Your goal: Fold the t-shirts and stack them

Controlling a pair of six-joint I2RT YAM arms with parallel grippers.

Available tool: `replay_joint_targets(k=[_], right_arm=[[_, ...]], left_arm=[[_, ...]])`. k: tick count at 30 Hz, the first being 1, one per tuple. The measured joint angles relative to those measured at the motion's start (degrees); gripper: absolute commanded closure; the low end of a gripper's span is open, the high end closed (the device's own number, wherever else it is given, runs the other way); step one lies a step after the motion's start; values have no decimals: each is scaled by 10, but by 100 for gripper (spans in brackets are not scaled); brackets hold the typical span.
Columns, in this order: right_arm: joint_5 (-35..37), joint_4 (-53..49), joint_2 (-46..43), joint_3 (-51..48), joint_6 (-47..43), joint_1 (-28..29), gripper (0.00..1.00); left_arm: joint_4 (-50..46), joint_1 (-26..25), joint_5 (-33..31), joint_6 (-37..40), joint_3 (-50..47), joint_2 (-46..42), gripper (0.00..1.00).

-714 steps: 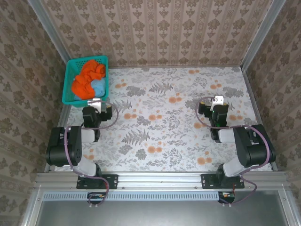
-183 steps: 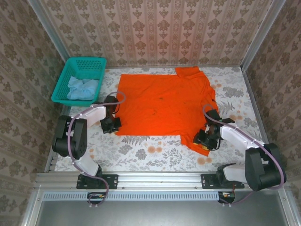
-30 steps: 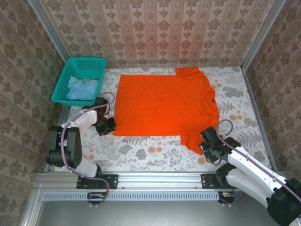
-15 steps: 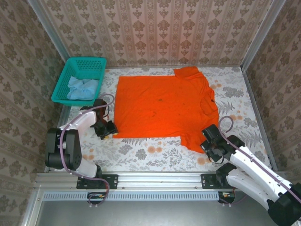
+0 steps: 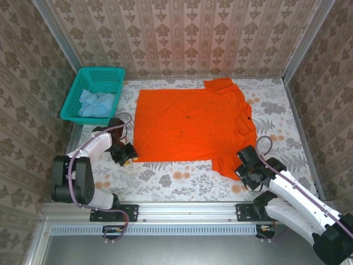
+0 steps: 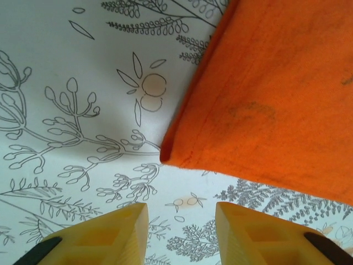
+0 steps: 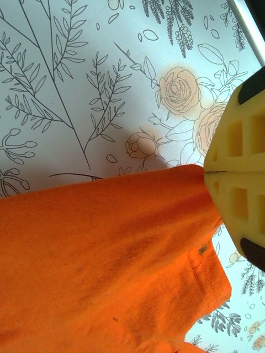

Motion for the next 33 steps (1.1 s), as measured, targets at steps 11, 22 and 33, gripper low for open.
replay_joint_targets(k=[11, 22, 33], right_arm=[[-9, 0, -6, 0, -4, -5, 100], [-9, 0, -6, 0, -6, -5, 100], [-9, 0, -7, 0, -14, -5, 100]], left_arm=[[44, -1, -3, -34, -22, 36, 72], [48, -2, -24, -38, -26, 46, 76], [37, -10, -21, -35, -18, 45, 74]])
